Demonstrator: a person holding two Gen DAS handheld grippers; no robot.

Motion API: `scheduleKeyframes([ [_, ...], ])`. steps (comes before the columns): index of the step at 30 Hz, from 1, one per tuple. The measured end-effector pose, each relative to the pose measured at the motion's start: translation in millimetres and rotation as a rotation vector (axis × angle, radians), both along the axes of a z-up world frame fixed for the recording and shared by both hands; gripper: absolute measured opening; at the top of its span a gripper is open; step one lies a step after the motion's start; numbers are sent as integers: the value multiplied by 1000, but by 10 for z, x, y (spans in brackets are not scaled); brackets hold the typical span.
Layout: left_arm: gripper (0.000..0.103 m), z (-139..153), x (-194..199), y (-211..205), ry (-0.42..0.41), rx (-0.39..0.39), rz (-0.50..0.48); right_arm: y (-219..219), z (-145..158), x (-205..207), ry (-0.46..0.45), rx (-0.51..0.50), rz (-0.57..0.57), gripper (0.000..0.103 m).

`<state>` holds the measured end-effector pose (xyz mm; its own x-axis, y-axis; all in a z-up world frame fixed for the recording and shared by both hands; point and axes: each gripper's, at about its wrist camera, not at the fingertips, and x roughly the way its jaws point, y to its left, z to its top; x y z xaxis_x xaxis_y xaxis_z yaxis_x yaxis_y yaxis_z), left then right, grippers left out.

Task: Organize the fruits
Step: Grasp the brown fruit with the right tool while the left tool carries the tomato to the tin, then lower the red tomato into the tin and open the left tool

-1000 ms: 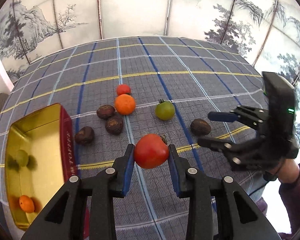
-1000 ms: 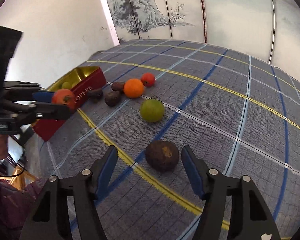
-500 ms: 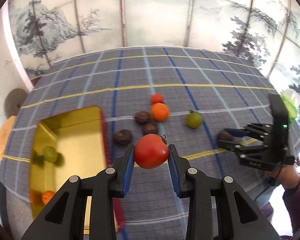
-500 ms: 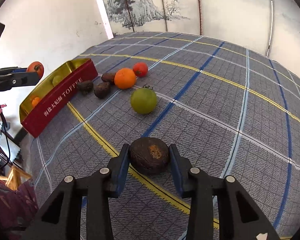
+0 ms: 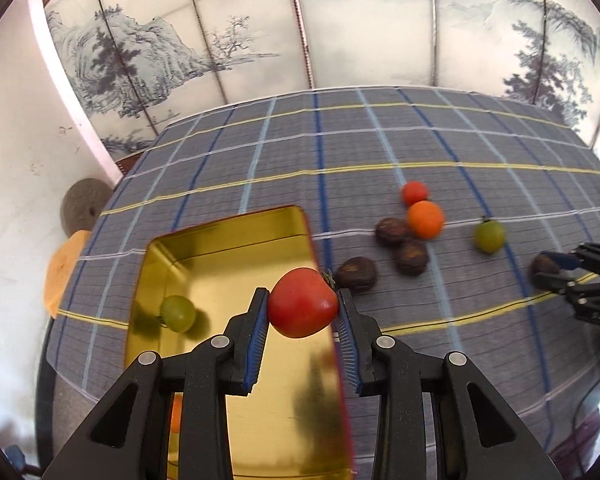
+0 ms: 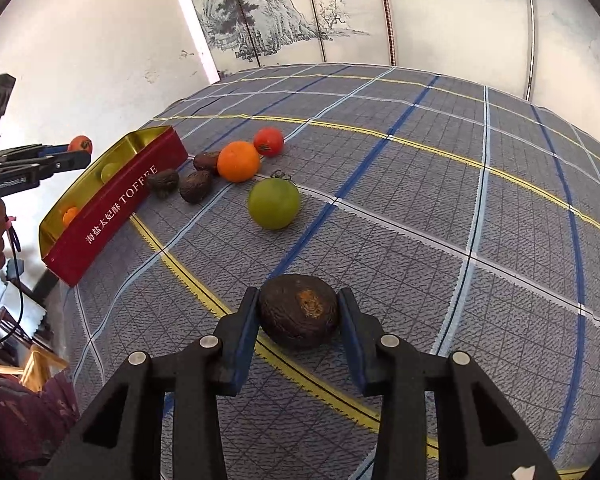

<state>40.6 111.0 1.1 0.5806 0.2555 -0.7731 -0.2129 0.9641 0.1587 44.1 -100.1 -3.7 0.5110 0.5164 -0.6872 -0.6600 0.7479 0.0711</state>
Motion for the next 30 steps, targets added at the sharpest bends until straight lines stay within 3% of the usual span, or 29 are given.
scheduleKeyframes([
  [15,35,-335,216,599,109,89,106,9,-6,4,2,-6,-2,36],
  [23,35,-429,382,932,158,72,155,7,-4,3,2,-6,-1,36],
  [30,36,-510,534,1183,191,12,185,7,-2,2,2,-6,-1,36],
])
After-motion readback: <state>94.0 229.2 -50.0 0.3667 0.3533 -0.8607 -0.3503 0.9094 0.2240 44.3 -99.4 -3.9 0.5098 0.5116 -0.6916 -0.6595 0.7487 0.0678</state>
